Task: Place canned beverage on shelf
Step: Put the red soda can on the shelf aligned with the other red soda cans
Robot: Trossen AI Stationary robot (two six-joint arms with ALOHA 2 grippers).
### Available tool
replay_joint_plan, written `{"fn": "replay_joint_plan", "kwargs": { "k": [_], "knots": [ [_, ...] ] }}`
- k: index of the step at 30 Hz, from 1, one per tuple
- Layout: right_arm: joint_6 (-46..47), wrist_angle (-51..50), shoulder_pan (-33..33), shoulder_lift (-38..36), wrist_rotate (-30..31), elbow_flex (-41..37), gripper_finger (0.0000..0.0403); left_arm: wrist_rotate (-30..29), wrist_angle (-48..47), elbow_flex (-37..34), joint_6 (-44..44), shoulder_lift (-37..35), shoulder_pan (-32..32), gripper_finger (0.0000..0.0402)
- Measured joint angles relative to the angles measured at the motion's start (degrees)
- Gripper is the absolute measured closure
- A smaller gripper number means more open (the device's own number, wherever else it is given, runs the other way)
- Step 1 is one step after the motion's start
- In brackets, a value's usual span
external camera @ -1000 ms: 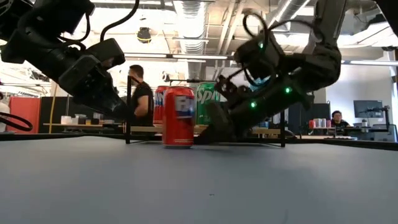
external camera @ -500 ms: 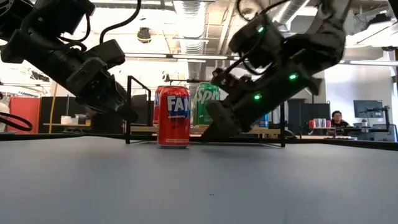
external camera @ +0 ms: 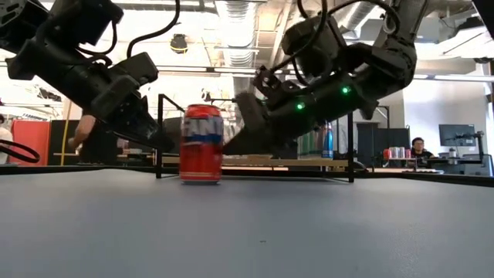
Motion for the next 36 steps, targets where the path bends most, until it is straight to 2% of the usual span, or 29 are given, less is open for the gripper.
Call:
{"fn": "replay_joint_plan", "kwargs": {
  "k": [4, 9, 14, 21, 24, 29, 32, 36],
  "knots": [
    [-0.7, -3.0, 2.1, 0.4, -0.6, 1.5, 0.0403, 0.0, 0.2, 0.0, 0.5, 0.0, 1.0, 0.019],
    [-2.5, -4.8, 3.7, -0.1, 3.7, 1.4, 0.0403, 2.6, 0.2, 0.0, 1.5, 0.0, 1.4, 0.019],
    [-2.1, -5.4, 3.6, -0.2, 3.0, 1.4, 0.0403, 3.8, -0.7, 0.0, 4.2, 0.0, 1.7, 0.019],
    [-2.0, -6.1, 4.5, -0.2, 2.6, 1.4, 0.0403, 3.4, -1.0, 0.0, 3.2, 1.0, 5.9, 0.0186],
    [-1.9, -6.8, 5.3, -0.2, 2.6, 1.4, 0.0403, 7.3, -0.3, 0.0, 3.7, 1.0, 8.2, 0.0171],
    [-1.9, -8.1, 5.6, -0.2, 2.5, 1.4, 0.0403, 17.3, 2.4, 0.0, 4.6, 0.8, 10.8, 0.0128],
    [-1.2, -9.0, 5.6, -0.2, 2.5, 1.4, 0.0403, 18.4, 2.5, 0.0, 5.5, 0.8, 11.3, 0.0101],
    [-0.6, -9.3, 5.4, -0.2, 2.5, 1.4, 0.0403, 17.0, 4.4, 0.0, 6.3, 0.8, 11.4, 0.0078]
  ]
}}
